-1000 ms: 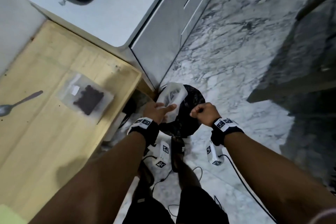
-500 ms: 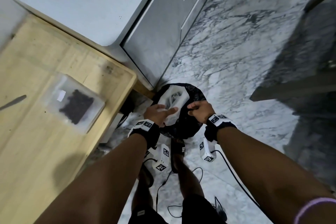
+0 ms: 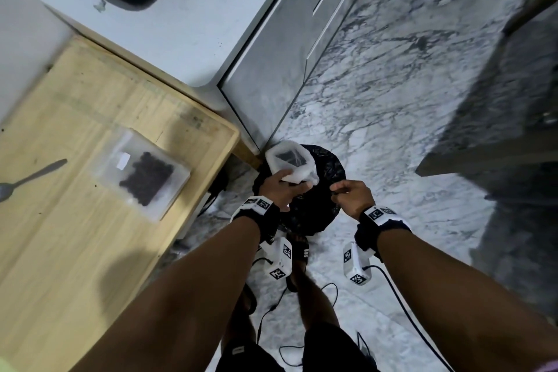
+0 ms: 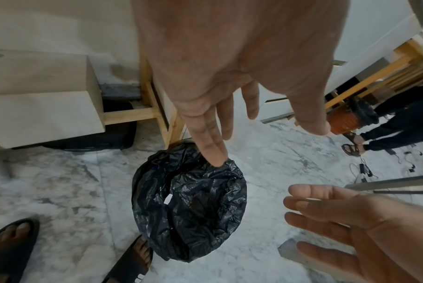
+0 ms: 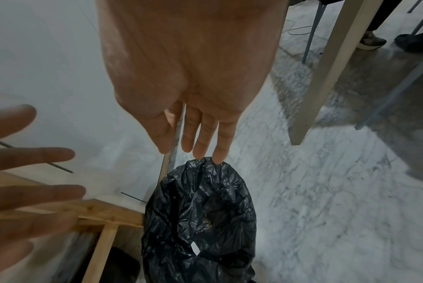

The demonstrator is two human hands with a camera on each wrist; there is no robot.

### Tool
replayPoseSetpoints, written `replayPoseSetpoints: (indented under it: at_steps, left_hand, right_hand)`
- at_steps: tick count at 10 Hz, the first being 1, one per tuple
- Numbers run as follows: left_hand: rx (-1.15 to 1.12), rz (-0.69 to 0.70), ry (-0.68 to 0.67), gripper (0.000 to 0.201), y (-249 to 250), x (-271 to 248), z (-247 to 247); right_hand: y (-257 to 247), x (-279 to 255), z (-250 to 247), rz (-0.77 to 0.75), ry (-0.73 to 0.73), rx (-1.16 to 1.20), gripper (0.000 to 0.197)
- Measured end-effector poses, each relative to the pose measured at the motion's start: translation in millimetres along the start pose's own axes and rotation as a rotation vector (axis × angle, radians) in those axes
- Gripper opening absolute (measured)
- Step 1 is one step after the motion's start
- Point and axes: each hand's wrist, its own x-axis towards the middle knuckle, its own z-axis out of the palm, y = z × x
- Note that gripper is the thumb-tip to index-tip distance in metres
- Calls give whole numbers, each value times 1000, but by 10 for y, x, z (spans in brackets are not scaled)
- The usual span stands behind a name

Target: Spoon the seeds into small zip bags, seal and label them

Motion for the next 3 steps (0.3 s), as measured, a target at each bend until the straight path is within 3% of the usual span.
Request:
replayPoseSetpoints:
  at_steps: [3]
  left_hand:
    - [21,9,-27,52,26,38,85]
  right_hand:
    - [-57,-45,123,-7,38,40,17]
